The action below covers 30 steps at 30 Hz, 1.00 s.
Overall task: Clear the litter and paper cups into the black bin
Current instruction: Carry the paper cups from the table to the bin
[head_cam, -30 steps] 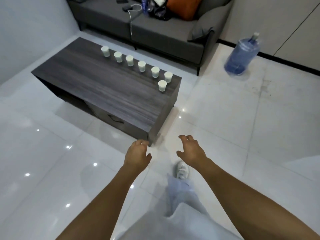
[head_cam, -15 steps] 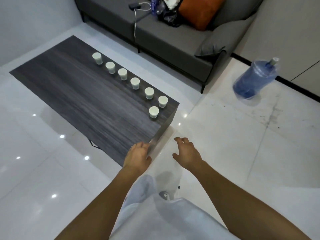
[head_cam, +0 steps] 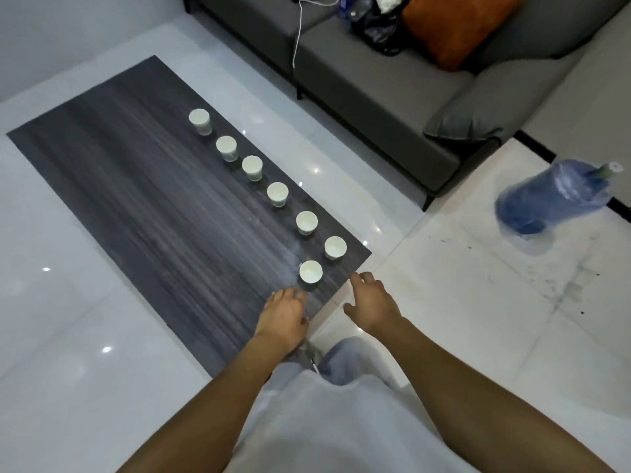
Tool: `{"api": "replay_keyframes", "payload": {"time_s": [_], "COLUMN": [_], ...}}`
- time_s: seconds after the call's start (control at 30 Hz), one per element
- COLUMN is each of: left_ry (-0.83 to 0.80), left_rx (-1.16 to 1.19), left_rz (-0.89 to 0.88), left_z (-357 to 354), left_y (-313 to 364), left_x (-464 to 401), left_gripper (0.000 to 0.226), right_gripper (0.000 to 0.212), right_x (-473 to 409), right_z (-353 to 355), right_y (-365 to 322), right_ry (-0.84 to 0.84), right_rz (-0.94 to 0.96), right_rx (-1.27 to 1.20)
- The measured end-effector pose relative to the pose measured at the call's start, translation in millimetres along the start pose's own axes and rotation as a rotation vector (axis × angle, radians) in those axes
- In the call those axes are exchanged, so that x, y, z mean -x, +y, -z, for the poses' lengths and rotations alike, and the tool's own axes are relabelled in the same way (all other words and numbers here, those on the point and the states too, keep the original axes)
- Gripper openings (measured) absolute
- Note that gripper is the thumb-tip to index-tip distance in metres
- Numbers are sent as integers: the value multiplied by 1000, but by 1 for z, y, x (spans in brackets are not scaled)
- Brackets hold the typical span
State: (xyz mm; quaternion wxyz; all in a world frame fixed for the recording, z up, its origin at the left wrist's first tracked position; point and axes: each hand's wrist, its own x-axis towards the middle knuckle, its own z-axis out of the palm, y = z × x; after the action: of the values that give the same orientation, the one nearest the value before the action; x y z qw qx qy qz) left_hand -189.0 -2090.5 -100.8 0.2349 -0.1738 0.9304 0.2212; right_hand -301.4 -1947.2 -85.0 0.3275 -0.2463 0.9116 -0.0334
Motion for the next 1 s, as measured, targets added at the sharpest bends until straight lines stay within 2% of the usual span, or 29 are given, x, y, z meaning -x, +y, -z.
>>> {"api": "replay_keyframes", "payload": {"time_s": [0.23, 0.5, 0.63, 0.73, 0.87, 1.0], "left_ry": [-31, -36, 47, 116, 108, 79], "left_rx": [137, 319, 355, 277, 254, 276], "left_rz": [190, 446, 518, 552, 611, 634], "left_z": [9, -18, -38, -67, -112, -149], "left_y": [3, 36, 44, 40, 26, 11], "left_x": [-55, -122, -161, -189, -219, -238], "left_gripper": [50, 50, 56, 57, 72, 79], "right_gripper": [54, 54, 52, 54, 60, 75], "right_x": [-79, -170, -215, -245, -279, -301], "right_z": [39, 60, 39, 11, -29, -62], "right_y": [5, 34, 43, 48, 53, 55], "right_ry": [-125, -249, -257, -225, -185, -224], "right_rz": [106, 281, 353, 412, 461, 479], "right_rx": [96, 276, 331, 369, 418, 452]}}
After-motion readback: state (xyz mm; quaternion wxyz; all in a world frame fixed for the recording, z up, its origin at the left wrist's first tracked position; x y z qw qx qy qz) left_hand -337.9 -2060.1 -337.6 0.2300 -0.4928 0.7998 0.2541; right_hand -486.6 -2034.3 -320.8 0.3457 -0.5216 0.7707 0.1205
